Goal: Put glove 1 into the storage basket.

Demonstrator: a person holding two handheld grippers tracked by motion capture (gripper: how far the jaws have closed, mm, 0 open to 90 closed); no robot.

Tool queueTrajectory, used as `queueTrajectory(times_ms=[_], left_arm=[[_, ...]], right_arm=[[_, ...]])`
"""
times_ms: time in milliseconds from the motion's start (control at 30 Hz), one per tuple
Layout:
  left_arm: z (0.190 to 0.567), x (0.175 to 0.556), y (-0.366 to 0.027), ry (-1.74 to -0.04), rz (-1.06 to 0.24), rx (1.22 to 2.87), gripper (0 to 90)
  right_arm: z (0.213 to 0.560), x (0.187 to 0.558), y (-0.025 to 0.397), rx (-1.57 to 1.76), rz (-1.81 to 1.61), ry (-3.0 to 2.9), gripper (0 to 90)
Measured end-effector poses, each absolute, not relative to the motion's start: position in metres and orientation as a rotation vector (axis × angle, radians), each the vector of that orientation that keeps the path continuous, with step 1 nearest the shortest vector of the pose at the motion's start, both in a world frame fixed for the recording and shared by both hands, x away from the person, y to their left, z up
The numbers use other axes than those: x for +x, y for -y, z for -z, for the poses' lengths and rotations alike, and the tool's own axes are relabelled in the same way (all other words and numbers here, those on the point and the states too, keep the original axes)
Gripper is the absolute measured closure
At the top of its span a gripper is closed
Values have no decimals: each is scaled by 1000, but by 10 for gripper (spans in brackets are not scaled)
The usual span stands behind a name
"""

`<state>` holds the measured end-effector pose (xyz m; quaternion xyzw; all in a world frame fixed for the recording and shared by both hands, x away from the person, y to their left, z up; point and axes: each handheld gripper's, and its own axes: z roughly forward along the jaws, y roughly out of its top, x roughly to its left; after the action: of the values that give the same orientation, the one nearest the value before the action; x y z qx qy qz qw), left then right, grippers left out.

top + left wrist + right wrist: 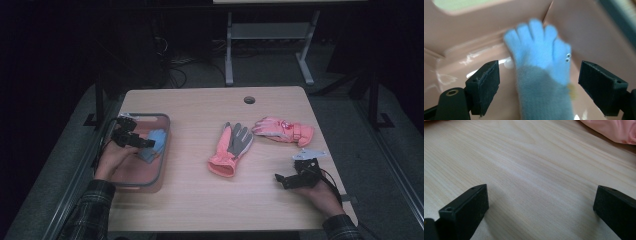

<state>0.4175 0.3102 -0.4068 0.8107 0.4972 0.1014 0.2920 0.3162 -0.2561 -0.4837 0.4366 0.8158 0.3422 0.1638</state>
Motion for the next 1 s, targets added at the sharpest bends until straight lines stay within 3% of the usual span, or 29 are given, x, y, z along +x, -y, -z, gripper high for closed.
queueTrajectory(times_ms=[400,1000], left_arm=[[372,395,-281,-1193,-250,2135,157],[359,360,-189,-963,-233,2169,155]], right_arm=[[484,316,256,1245,-976,-2326,0],[484,316,256,1246,-977,-2331,0]])
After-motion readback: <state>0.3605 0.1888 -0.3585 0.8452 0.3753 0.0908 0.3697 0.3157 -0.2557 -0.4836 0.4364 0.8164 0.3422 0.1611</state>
